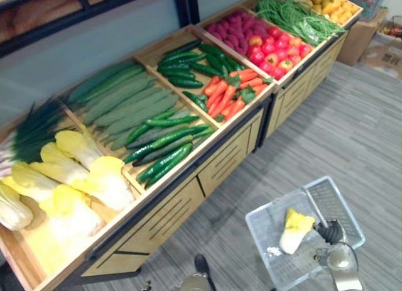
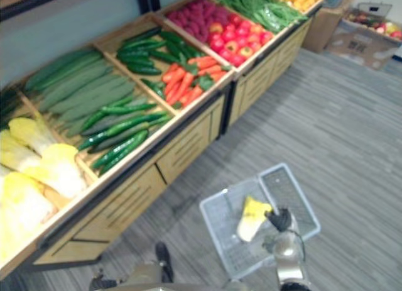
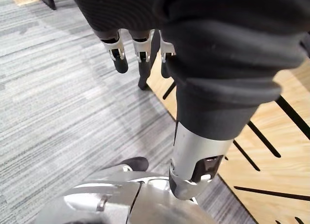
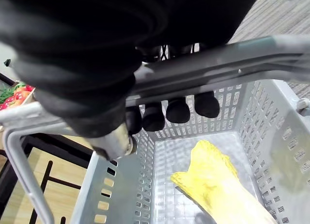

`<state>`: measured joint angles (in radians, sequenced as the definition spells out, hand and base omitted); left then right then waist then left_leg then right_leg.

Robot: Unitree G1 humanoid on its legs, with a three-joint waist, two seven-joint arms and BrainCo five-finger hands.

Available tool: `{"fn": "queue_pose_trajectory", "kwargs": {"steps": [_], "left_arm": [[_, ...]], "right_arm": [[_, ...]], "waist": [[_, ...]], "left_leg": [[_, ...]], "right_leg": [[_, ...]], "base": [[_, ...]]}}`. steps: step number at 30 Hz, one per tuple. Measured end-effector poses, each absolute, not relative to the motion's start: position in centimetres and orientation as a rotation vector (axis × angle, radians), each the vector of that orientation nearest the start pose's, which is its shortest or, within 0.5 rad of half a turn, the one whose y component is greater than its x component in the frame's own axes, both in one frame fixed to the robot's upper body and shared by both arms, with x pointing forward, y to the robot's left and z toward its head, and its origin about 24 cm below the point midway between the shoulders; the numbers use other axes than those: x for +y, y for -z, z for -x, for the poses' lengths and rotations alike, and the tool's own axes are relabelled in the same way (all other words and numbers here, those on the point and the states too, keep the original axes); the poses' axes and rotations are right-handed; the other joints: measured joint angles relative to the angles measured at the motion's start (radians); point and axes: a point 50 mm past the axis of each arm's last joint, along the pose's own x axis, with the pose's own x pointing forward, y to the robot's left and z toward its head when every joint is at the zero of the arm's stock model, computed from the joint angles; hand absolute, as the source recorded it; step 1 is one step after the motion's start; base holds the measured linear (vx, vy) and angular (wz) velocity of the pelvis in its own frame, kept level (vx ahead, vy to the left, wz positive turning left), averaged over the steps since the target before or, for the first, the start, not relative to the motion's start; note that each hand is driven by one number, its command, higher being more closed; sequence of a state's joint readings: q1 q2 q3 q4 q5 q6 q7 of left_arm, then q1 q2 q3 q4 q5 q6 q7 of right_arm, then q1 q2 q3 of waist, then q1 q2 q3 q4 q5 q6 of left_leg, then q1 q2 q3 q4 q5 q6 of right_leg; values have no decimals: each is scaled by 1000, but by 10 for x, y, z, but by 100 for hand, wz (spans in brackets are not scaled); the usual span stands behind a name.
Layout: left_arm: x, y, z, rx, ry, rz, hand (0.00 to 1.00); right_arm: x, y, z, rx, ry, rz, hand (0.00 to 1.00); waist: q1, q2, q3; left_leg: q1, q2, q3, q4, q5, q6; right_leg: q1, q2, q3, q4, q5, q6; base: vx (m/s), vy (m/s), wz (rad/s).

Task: Pick vegetable in the basket

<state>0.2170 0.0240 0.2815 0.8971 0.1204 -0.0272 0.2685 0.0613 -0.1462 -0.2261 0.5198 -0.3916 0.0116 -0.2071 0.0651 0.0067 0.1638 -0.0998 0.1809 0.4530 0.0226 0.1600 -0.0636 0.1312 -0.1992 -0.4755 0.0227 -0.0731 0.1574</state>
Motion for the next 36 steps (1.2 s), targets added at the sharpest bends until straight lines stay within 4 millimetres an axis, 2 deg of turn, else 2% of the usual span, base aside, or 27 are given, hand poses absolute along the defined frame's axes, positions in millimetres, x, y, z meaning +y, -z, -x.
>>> {"fn": "queue_pose_trajectory", "kwargs": {"steps": [3, 5, 6, 7, 8, 9, 10, 11, 12, 13, 14, 15, 16, 18, 19, 22, 23, 25, 28, 34, 35, 36], "left_arm": [[218, 154, -61, 1096, -510, -162, 0], [224, 153, -61, 1095, -515, -178, 0], [227, 153, -61, 1096, -514, -193, 0], [228, 154, -53, 1119, -513, -199, 0], [229, 153, -54, 1114, -496, -219, 0], [231, 152, -57, 1103, -488, -232, 0], [233, 149, -63, 1070, -490, -236, 0], [242, 144, -71, 1028, -509, -250, 0], [247, 141, -76, 1005, -519, -257, 0], [251, 138, -82, 975, -526, -266, 0], [254, 137, -83, 974, -534, -268, 0], [254, 138, -80, 990, -537, -263, 0], [250, 141, -77, 1003, -531, -251, 0], [237, 146, -71, 1030, -519, -214, 0], [231, 147, -70, 1035, -512, -196, 0], [221, 151, -68, 1057, -500, -163, 0], [220, 152, -68, 1055, -508, -145, 0], [222, 151, -69, 1046, -525, -124, 0], [224, 150, -72, 1031, -524, -125, 0], [221, 150, -76, 1024, -520, -78, 0], [219, 150, -76, 1024, -515, -74, 0], [209, 153, -75, 1033, -493, -54, 0]], "right_arm": [[-252, 72, -188, 581, 357, 525, 100], [-251, 72, -188, 582, 354, 521, 100], [-252, 74, -186, 593, 355, 522, 100], [-255, 74, -187, 603, 356, 527, 100], [-254, 76, -185, 612, 354, 524, 100], [-254, 77, -184, 619, 360, 513, 100], [-253, 78, -182, 624, 375, 491, 100], [-253, 78, -181, 624, 388, 480, 100], [-254, 79, -180, 628, 395, 475, 100], [-256, 80, -176, 638, 409, 473, 100], [-259, 83, -169, 657, 426, 467, 100], [-259, 85, -165, 670, 428, 464, 100], [-260, 85, -165, 674, 429, 468, 100], [-261, 83, -168, 665, 428, 473, 100], [-261, 82, -173, 653, 426, 471, 100], [-261, 82, -174, 657, 420, 470, 100], [-262, 84, -169, 670, 422, 472, 100], [-263, 86, -163, 684, 424, 476, 100], [-263, 88, -159, 694, 425, 472, 100], [-264, 89, -156, 698, 442, 440, 100], [-264, 89, -156, 697, 442, 440, 100], [-270, 90, -151, 709, 479, 428, 100]], "waist": [[2, 2, -1], [6, -39, 7], [0, -58, 11], [-7, -60, 16], [-21, -53, 19], [-27, -43, 21], [-33, -34, 16], [-32, -47, -4], [-33, -64, -5], [-35, -98, -6], [-33, -131, -5], [-37, -149, -12], [-37, -139, -11], [-32, -84, -40], [-30, -53, -42], [-35, -15, -40], [-37, -23, -35], [-37, -18, -36], [-36, -27, -27], [-38, -13, -18], [-38, -5, -14], [-37, 30, -12]], "left_leg": [[21, -5, 5, 41, -88, 18], [18, -31, 31, 83, -144, 15], [33, -48, 42, 110, -183, 17], [58, -52, 51, 119, -212, 18], [92, -50, 49, 96, -216, 18], [113, -48, 30, 79, -215, 18], [126, -42, 12, 35, -215, 18], [115, -36, 3, 15, -205, 6], [109, -44, -1, 11, -202, 1], [108, -53, -4, 8, -190, -12], [120, -64, -9, 5, -176, -28], [137, -76, -31, -1, -168, -38], [146, -71, -39, -10, -162, -47], [165, -37, -56, -45, -143, -64], [158, -13, -56, -49, -132, -60], [147, 21, -57, -18, -130, -63], [159, 25, -57, -5, -130, -63], [173, 25, -57, 32, -132, -65], [148, 26, -63, 115, -148, -72], [122, 22, -109, 158, -149, -71], [120, 24, -110, 148, -153, -71], [122, 30, -107, 98, -204, -64]], "right_leg": [[-19, -39, 18, 109, -62, 24], [-60, -94, 41, 200, -129, 32], [-65, -133, 44, 268, -134, 44], [-177, -207, 90, 560, -115, 2], [-244, -234, 133, 710, -28, -13], [-271, -241, 130, 735, -45, -23], [-281, -225, 105, 594, -93, -40], [-279, -173, 158, 347, -61, -2], [-281, -159, 194, 269, -44, 27], [-281, -159, 235, 208, -20, 53], [-261, -160, 234, 166, 17, 51], [-228, -152, 242, 133, 93, 42], [-211, -143, 235, 132, 107, 49], [-179, -89, 199, 85, 102, 38], [-175, -61, 192, 64, 108, 31], [-157, -30, 178, 41, 112, 25], [-134, -27, 173, 32, 112, 25], [-93, -33, 167, 14, 112, 25], [-67, -48, 150, 1, 112, 26], [-37, -57, 107, -14, 106, 23], [-37, -52, 98, -18, 105, 22], [-38, -37, 86, -37, 109, 31]], "base": [[34, 104, -3], [-5, 103, -15], [-11, 81, -23], [-21, 114, -14], [-42, 56, 1], [-4, 103, 27], [7, 34, 41], [18, 17, 45], [32, -56, 62], [176, -153, 76], [209, -174, 87], [284, -216, 72], [193, -139, 41], [281, -126, 10], [294, -117, -4], [194, -130, -6], [120, -66, 2], [122, -46, 1], [61, -13, 8], [-33, 17, 19], [-321, 116, 45], [-341, 138, 31]]}}
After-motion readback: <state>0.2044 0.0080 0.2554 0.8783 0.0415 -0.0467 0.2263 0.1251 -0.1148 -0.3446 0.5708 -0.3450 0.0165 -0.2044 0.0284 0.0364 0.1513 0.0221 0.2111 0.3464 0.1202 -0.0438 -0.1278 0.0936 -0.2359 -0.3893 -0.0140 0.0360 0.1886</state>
